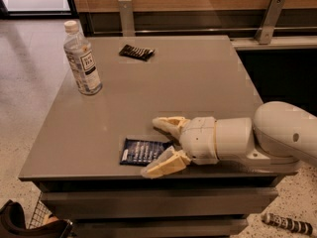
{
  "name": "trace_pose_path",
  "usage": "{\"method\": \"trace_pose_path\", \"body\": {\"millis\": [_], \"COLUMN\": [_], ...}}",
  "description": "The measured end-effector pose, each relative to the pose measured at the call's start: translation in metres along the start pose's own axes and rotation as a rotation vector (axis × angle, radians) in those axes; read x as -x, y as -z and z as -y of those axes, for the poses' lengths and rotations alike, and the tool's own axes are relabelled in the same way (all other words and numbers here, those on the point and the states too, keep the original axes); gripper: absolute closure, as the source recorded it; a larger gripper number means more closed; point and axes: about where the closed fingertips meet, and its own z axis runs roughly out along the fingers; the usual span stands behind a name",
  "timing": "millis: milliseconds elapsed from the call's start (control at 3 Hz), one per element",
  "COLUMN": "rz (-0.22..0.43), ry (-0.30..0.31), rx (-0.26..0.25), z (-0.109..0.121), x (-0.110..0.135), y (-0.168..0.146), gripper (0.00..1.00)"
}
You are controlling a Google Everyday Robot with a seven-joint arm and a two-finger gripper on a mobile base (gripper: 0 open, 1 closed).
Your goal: Move rxbar blueberry near rxbar chocolate
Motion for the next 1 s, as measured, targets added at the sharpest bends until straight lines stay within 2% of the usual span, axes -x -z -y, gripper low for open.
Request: {"method": "trace_pose_path", "body": {"millis": [333,667,1000], "rz": [0.000,-0.001,-0.001], "ry": [0.003,0.007,0.010], "rx": [0.003,0.007,0.009], "z": [-0.0010,-0.0025,-0.0033], "x": [0.0014,0.0033,0.0044], "y": [-0.0012,-0.0028,-0.0037], "gripper": [0.56,0.87,1.00]}}
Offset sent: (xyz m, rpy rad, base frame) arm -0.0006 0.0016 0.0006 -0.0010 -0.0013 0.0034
